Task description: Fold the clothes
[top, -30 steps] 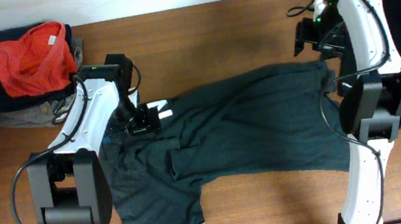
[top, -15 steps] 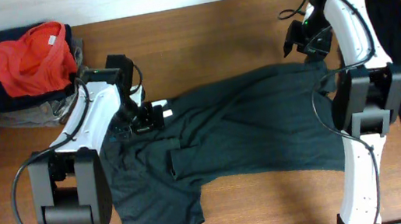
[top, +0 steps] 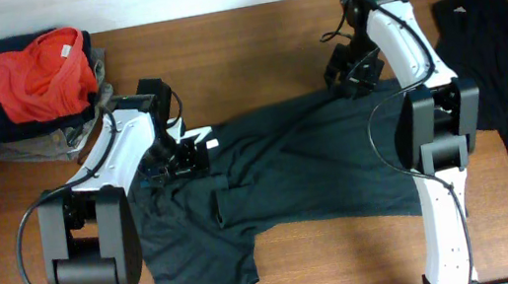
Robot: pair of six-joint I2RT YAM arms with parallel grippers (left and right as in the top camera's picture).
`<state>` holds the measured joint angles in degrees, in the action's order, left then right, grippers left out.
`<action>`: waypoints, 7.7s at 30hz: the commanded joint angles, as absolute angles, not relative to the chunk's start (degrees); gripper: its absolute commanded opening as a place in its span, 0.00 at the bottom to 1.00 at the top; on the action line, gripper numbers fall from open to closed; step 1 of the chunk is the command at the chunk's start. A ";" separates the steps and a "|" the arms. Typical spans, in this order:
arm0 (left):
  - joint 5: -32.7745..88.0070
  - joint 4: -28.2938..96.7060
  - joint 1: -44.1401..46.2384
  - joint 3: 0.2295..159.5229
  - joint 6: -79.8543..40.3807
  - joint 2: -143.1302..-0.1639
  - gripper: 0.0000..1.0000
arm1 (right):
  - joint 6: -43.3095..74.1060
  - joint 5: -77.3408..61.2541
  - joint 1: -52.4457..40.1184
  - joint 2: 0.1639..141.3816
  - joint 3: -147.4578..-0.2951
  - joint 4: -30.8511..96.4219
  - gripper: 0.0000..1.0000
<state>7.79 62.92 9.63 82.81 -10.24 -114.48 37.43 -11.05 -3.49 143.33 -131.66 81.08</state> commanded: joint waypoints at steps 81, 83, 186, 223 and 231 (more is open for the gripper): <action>7.05 60.84 9.67 82.48 -9.32 -113.67 0.56 | 36.97 13.67 -5.52 134.13 -114.17 97.32 0.62; 7.05 60.86 9.67 82.48 -9.32 -113.67 0.56 | 36.42 14.28 -5.06 134.08 -114.58 97.14 0.62; 6.20 60.40 9.69 82.48 -9.32 -113.67 0.56 | 29.39 0.38 8.97 135.48 -115.96 78.91 0.09; 6.24 60.42 9.69 82.48 -9.32 -113.67 0.56 | 30.87 2.61 6.39 137.34 -118.80 79.42 0.52; 6.22 60.45 9.69 82.48 -9.32 -113.67 0.56 | 30.92 2.66 6.42 137.38 -117.97 78.98 0.45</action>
<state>6.63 60.55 9.63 82.76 -9.85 -114.48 30.20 1.50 6.46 136.70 -118.30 79.07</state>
